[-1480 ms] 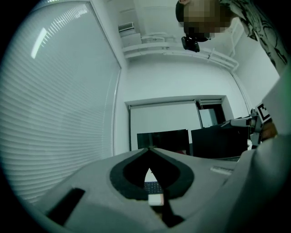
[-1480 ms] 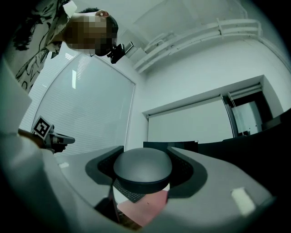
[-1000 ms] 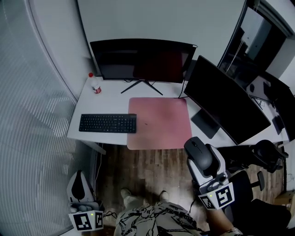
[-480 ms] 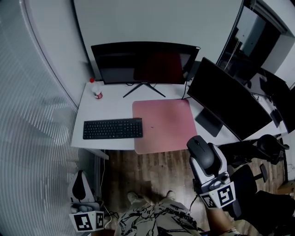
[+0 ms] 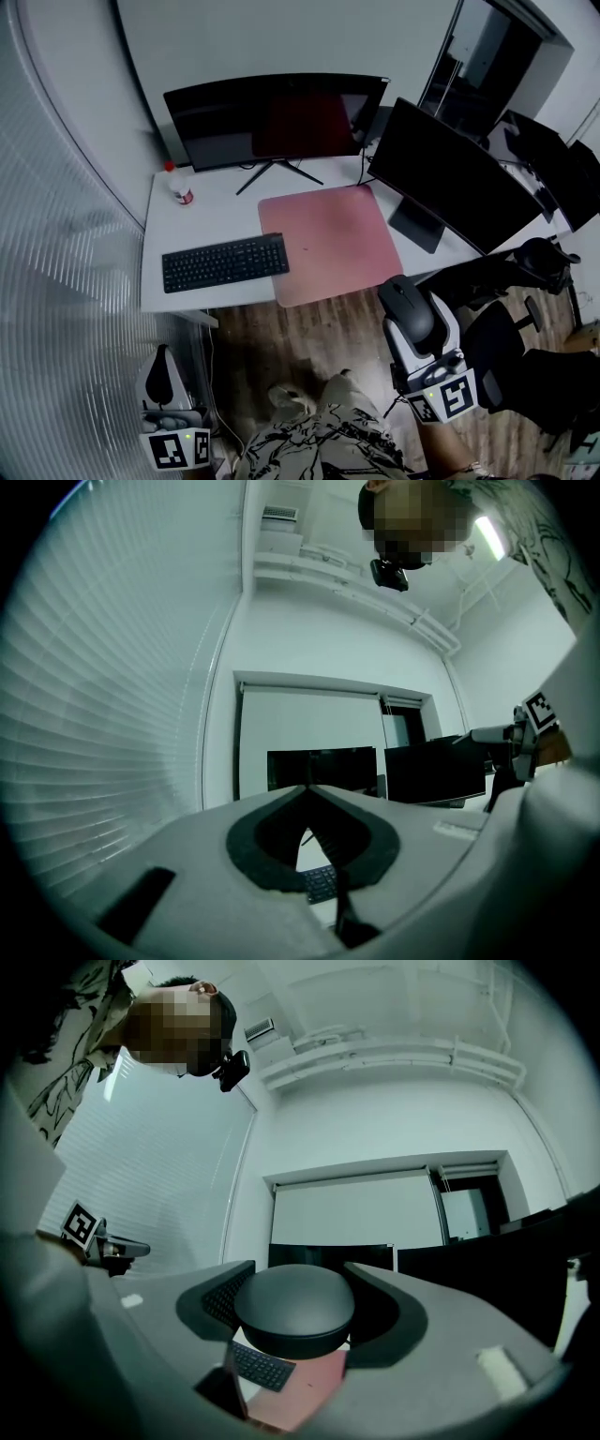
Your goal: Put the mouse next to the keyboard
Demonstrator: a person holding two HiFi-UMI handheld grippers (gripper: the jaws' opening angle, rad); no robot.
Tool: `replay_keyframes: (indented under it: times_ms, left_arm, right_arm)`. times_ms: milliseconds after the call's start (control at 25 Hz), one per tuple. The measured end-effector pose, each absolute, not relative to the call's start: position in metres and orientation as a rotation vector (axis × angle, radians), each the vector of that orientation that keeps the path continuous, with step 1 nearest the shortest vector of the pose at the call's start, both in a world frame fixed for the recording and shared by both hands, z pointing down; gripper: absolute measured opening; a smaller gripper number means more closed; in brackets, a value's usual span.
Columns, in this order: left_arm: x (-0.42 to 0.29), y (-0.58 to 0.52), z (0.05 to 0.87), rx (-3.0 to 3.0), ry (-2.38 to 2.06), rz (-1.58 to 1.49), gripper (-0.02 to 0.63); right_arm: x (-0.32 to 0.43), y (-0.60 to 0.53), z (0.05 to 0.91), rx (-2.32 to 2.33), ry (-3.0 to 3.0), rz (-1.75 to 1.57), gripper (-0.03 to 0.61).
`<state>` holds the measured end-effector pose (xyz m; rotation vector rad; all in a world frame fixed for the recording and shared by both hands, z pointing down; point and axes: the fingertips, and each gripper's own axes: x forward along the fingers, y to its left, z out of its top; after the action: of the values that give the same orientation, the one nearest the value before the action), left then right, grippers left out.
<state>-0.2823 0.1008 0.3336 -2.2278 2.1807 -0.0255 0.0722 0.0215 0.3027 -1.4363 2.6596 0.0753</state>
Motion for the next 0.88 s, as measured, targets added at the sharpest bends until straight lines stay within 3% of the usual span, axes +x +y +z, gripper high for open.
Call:
replay_keyframes:
  times_ms: [880]
  left_arm:
    - [-0.291,-0.002,0.341,-2.180,2.217,-0.013,-0.009]
  right_arm:
    - [0.044,-0.098,0.320,-1.361,2.716,0.083,0.307]
